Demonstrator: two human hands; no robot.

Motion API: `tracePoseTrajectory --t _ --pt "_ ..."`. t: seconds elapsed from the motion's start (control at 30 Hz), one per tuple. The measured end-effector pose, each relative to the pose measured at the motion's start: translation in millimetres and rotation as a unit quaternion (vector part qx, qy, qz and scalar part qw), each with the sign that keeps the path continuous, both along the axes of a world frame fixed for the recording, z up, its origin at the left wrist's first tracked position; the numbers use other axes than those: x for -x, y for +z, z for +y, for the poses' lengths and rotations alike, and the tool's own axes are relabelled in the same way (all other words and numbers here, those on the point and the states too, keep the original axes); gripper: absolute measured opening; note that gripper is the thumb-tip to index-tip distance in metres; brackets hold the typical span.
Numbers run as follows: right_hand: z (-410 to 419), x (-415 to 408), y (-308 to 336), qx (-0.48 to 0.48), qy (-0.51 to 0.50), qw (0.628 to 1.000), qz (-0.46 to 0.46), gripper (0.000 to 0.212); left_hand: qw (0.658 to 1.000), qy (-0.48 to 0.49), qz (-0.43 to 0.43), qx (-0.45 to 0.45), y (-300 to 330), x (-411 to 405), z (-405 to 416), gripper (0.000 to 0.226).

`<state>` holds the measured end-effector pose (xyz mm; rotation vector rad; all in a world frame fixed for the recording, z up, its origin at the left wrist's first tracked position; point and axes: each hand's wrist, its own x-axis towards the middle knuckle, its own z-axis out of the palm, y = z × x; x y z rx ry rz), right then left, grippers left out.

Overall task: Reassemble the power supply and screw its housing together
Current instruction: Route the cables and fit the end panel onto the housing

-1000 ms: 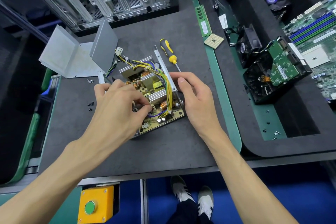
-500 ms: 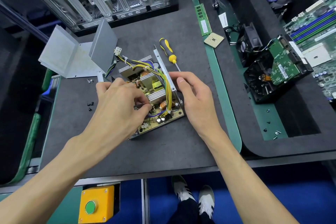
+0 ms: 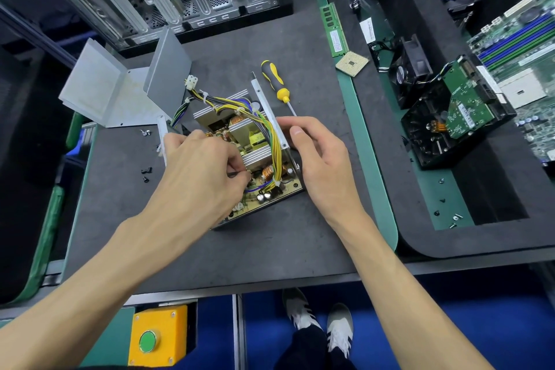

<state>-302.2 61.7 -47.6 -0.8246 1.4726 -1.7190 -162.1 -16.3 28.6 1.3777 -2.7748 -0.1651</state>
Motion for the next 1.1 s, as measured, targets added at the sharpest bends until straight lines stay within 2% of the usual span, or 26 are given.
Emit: tracePoseTrajectory --t 0.2,0.37,0.53,0.83,1.1 --pt "0.9 -0.3 -0.1 0.000 0.002 1.000 0.002 0.029 1.000 0.011 0.012 0.015 -7.6 1.0 5.6 0.028" --pt "0.6 -0.3 -0.5 0.003 0.005 1.000 0.004 0.029 0.998 -0.012 -0.010 0.065 -10.8 0.4 12.9 0.027" --pt "1.0 -0.9 1.1 0.002 -0.001 1.000 0.006 0.030 0.997 -0.014 -0.025 0.072 -4.4 -3.3 9.6 0.023" --pt "0.3 -2.0 2.4 0.003 -0.007 1.000 0.005 0.028 0.998 0.005 0.059 0.001 -1.0 -8.9 4.6 0.023" --pt "1.0 -2.2 4.0 0.014 -0.008 1.000 0.014 0.028 0.997 0.005 0.056 0.051 -7.8 -10.8 10.3 0.023"
